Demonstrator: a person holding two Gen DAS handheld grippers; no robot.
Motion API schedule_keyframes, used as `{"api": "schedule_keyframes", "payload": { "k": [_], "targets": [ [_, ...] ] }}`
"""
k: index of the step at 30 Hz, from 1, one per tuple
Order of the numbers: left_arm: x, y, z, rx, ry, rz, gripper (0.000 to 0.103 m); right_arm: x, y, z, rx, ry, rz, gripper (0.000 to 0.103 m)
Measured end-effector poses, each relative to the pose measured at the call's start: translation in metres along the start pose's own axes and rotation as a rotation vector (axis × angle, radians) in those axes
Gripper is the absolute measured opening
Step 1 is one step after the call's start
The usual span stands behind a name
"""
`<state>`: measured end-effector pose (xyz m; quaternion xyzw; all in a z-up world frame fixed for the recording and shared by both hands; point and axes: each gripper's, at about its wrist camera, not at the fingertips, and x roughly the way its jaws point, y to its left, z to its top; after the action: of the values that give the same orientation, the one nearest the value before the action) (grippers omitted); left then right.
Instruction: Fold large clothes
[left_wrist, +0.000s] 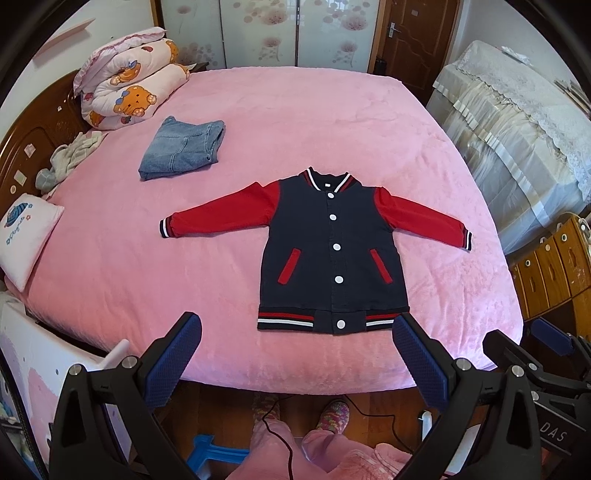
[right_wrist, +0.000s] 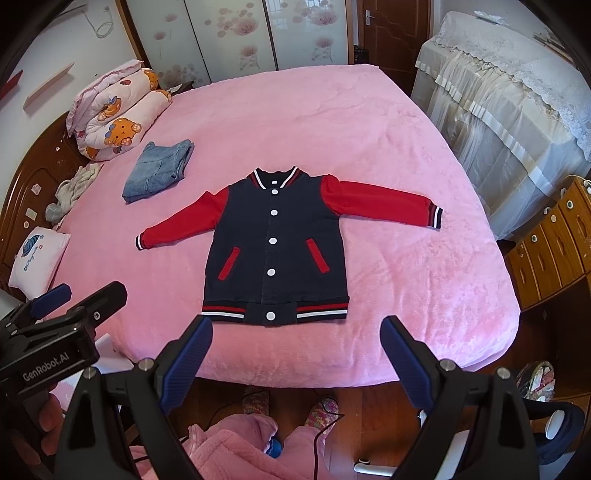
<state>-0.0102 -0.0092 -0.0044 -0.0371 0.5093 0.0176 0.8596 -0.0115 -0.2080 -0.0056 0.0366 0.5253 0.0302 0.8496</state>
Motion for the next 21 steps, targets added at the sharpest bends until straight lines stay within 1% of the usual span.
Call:
{"api": "schedule_keyframes", "payload": {
  "k": [3,7,10,13,15,18,21],
  "targets": [
    [-0.002,-0.004,-0.005,-0.024,-0.002,0.012,0.102,-0.001,-0.01,-0.001,0.0,0.008,0.012,0.093],
    [-0.007,-0.011,-0.021,-0.048,-0.006,0.012,0.102,0.0,-0.021,-0.006,-0.014,0.02,0.035,0.093],
    [-0.009,-0.015,-0.031,-0.086,0.011,-0.017,0.102,-0.001,-0.029,-0.01,-0.023,0.011,0.031,0.093],
    [-0.008,-0.02,-0.04,-0.089,0.041,-0.021,0.102,0.001,-0.033,-0.012,-0.025,0.014,0.047,0.092],
    [-0.007,-0.02,-0.039,-0.094,0.042,-0.025,0.102,0.003,-0.035,-0.01,-0.025,0.018,0.061,0.092],
    [-0.003,-0.017,-0.034,-0.103,0.038,-0.053,0.102,0.005,-0.034,-0.003,-0.021,0.003,0.059,0.092],
    [0.01,-0.015,-0.028,-0.097,0.081,-0.057,0.102,0.012,-0.034,0.005,0.0,-0.012,0.042,0.092]
  ]
}}
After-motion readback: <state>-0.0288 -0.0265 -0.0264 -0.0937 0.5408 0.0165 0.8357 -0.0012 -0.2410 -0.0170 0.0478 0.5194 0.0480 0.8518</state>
